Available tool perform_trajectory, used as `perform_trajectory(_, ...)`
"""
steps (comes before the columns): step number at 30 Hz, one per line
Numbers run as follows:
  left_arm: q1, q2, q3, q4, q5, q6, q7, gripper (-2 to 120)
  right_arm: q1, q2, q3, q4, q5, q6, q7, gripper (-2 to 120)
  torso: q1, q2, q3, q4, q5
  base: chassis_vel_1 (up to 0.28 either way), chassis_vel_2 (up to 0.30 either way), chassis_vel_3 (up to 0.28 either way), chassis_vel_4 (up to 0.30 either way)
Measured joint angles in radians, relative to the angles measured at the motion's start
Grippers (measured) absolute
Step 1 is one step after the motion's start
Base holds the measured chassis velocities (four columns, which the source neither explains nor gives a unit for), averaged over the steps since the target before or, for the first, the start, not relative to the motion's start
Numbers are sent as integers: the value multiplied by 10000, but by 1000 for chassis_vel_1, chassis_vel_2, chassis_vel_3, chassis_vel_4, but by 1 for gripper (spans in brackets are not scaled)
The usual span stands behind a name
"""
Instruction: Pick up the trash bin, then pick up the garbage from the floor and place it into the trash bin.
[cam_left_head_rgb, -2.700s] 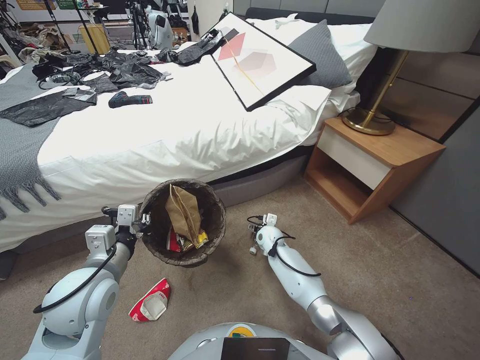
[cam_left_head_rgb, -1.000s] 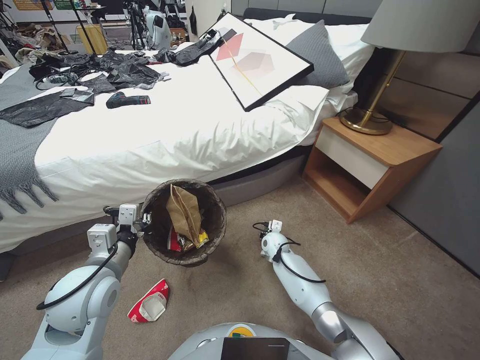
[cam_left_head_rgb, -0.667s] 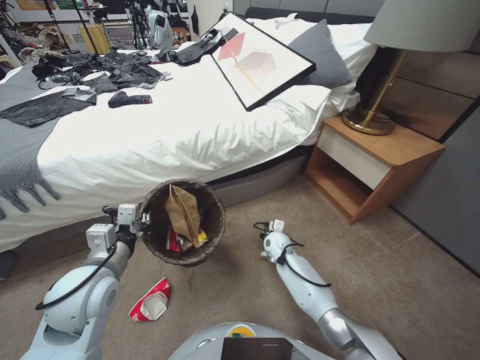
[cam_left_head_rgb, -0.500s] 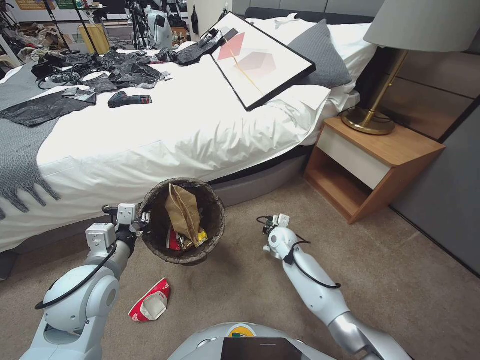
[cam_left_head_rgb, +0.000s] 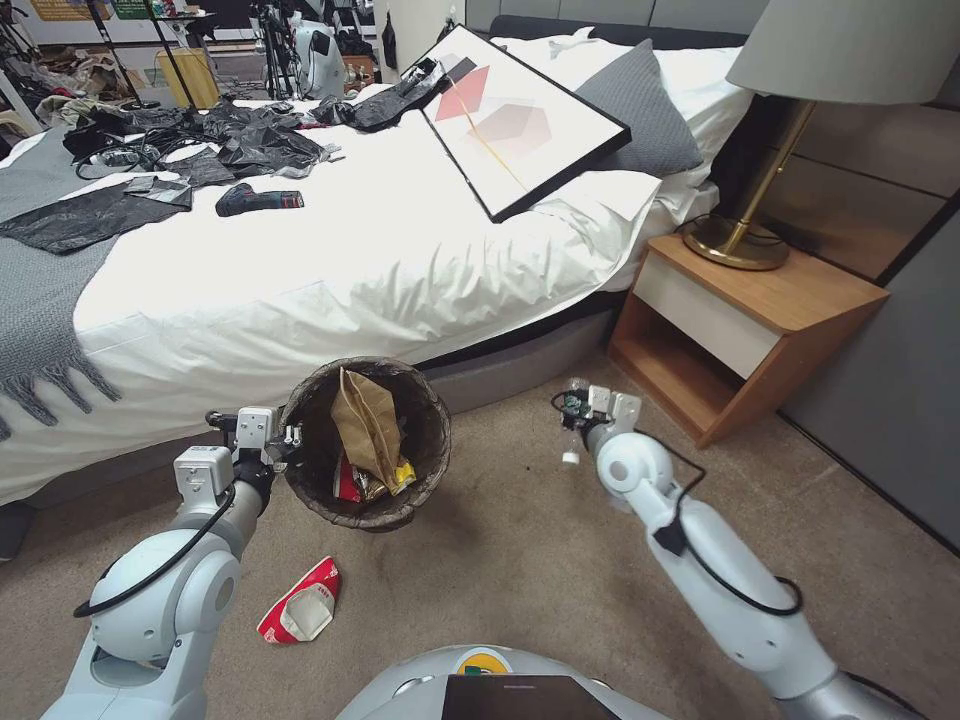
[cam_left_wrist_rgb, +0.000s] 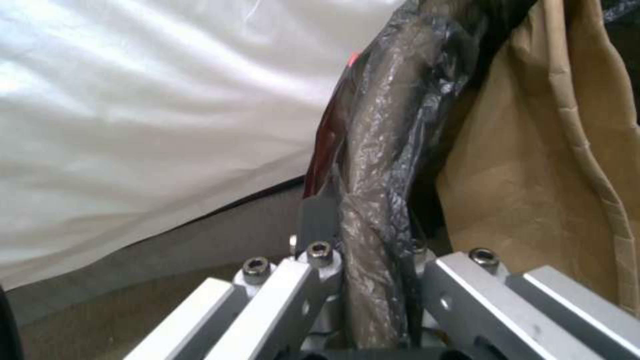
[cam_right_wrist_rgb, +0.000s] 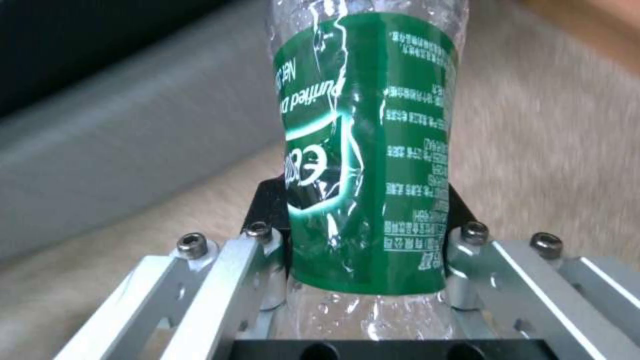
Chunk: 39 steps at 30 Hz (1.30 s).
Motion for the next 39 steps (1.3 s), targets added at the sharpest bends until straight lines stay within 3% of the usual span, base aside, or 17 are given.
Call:
perform_trajectory(7,6,47,-27,-51,-6,0,33,0,-41,-950,236,2314,723,-122,-147,28,0,0,-1,0,-2,0,0,0,0)
perform_trajectory(10,-7,23,1,-50,3,0,34,0,406,-1657,314,3642,1217,-154,-872,28,0,0,0,1,-1,0,0,0,0)
perform_trajectory(14,2,-9,46,-41,32,0,38,0,1071,-2088,194,4214,1690,-154,-1403,28,0,0,0,1,-1,0,0,0,0)
perform_trajectory(27,-5,14,48,35,50,0,40,0,3388,-2446,-630,4819,2598,-141,-3086,28,0,0,0,1,-1,0,0,0,0)
perform_trajectory(39,-87,-5,96,160,72,0,36,0,6236,-1877,-3147,4397,3669,-183,-3143,28,0,0,1,2,-3,0,0,0,0)
